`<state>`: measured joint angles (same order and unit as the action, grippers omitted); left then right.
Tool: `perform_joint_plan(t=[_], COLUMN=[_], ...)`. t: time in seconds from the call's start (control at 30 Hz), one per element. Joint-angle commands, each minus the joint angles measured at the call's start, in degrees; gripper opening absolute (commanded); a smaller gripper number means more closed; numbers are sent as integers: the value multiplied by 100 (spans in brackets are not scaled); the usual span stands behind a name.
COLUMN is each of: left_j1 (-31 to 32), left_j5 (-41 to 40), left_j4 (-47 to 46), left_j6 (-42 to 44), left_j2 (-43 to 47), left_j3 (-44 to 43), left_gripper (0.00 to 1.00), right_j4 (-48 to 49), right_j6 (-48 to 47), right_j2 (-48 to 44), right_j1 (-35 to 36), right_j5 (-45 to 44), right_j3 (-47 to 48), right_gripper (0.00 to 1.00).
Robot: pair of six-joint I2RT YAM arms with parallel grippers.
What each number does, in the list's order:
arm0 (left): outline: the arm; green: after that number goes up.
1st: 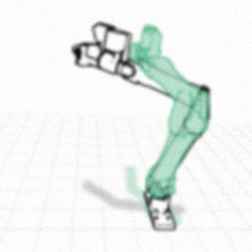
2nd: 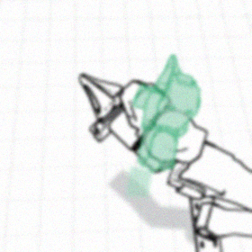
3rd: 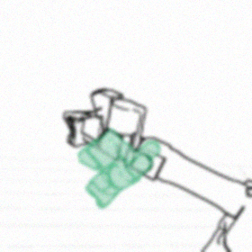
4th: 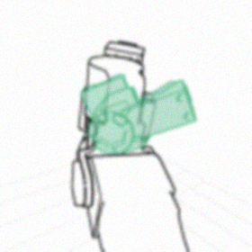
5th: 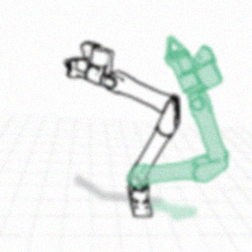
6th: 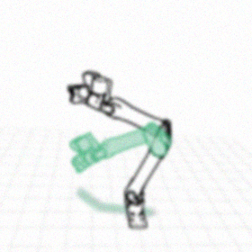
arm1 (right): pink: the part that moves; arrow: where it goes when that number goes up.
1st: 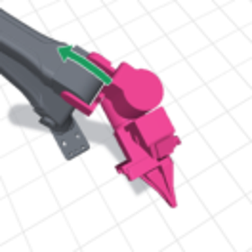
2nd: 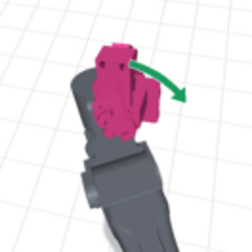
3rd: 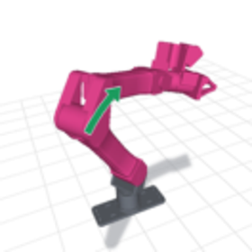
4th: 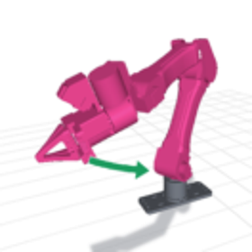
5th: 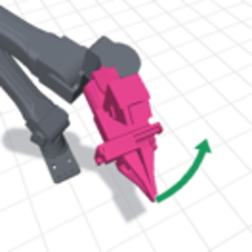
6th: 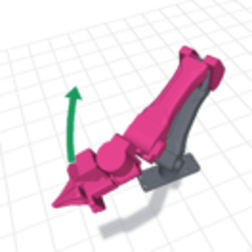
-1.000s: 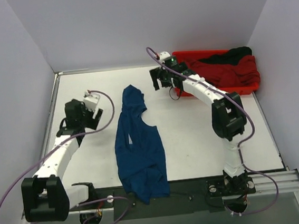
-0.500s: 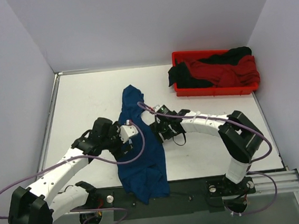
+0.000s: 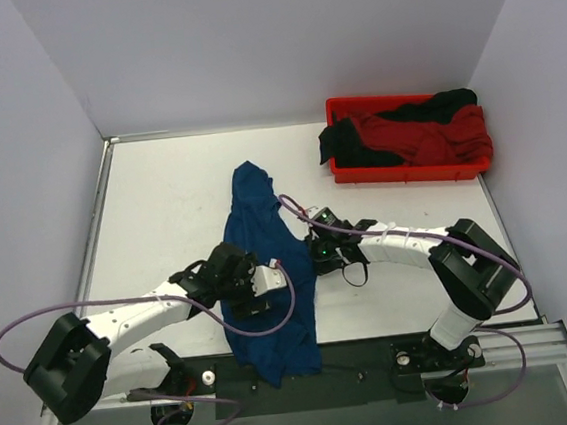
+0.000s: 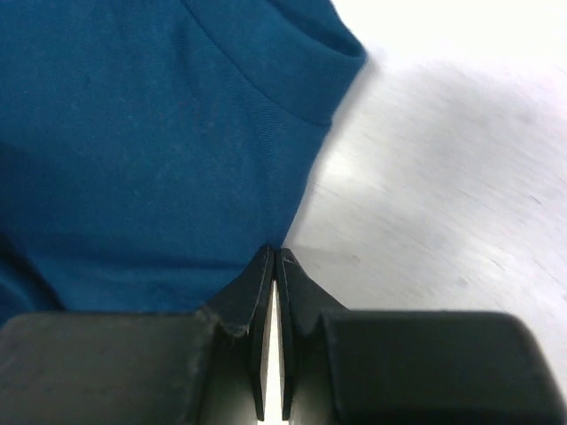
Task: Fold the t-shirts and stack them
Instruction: Flatten out the tshirt
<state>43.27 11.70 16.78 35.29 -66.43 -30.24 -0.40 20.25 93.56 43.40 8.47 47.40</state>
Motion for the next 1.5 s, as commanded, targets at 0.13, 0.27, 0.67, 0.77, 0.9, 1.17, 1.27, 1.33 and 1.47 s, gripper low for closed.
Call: perform_joint_plan(t=[0.13, 0.27, 0.67, 0.77, 0.9, 1.17, 1.27, 1.33, 1.47], left_j1=[-11, -807, -3409, -4735, -4775, -4828, -3875, -3206, -2211], left_j5=[-1028, -392, 802, 1930, 1259, 824, 921, 825, 203], left_j4=[-526, -386, -1386, -1361, -1194, -723, 149, 572, 687], left_j6=[182, 84, -1145, -1516, -1191, -1332, -527, 27, 583], left_j2=[-539, 549, -105, -815, -1800, -1278, -600, 110, 649], left_j3=[-316, -430, -1396, -2036, -2459, -2663, -2147, -1559, -635], left_gripper=[0, 0, 0, 0, 50, 89, 89, 85, 86], right_j4=[-582, -611, -680, -575, -768, -1717, -1744, -1744, -1682], right_j6=[-126, -197, -293, -346, -478, -636, -706, -803, -429], right_j2=[-1374, -1946, -1851, -1473, -621, 94, -442, -829, -1182], right_j1=[-1017, -1657, -2371, -2318, -2107, -2214, -1722, -1222, -657], right_j5=[42, 135, 182, 277, 261, -794, -1547, -1612, -665], right_j3=[-678, -1012, -215, 321, 1067, 2063, 1547, 1187, 571], right_gripper=[0, 0, 0, 0, 0, 83, 85, 86, 88])
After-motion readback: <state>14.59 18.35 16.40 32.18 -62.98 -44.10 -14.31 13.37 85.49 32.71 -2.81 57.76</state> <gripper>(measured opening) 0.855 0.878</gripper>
